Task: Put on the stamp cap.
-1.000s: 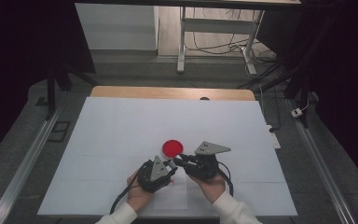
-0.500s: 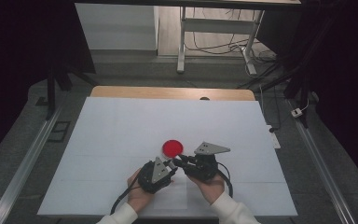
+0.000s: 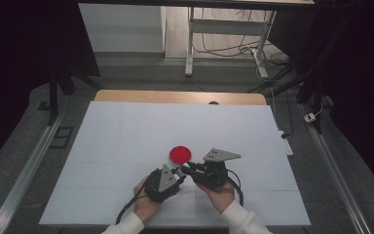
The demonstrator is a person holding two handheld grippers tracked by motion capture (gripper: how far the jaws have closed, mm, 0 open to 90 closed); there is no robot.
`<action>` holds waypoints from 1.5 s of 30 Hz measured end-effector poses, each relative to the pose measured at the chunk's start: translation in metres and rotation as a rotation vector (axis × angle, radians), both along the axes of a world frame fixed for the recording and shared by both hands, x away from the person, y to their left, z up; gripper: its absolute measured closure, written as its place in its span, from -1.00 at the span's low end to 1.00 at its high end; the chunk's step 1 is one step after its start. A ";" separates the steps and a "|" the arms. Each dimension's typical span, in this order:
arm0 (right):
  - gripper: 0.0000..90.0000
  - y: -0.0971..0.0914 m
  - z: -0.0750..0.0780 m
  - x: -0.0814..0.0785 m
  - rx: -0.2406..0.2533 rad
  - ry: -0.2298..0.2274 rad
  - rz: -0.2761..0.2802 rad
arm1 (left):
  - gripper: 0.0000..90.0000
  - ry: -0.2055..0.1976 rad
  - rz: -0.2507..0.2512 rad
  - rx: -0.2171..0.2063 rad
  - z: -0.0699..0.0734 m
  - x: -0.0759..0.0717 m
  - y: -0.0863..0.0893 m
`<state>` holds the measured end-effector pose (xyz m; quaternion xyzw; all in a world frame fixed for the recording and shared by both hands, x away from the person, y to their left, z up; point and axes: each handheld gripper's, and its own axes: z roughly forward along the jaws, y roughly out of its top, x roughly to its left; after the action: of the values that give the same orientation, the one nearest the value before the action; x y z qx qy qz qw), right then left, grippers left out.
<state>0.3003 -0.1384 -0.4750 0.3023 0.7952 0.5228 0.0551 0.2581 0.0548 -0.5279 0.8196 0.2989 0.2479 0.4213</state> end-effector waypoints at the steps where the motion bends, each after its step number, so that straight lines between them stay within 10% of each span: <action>1: 0.65 0.000 0.000 0.000 0.000 0.001 0.000 | 0.43 -0.001 0.001 0.002 0.000 0.000 0.000; 45: 0.66 0.000 -0.005 0.003 -0.010 0.036 0.015 | 0.43 -0.005 0.011 0.001 0.001 -0.003 -0.001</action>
<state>0.3029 -0.1386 -0.4797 0.3057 0.8008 0.5137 0.0382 0.2554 0.0536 -0.5272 0.8176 0.3021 0.2524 0.4201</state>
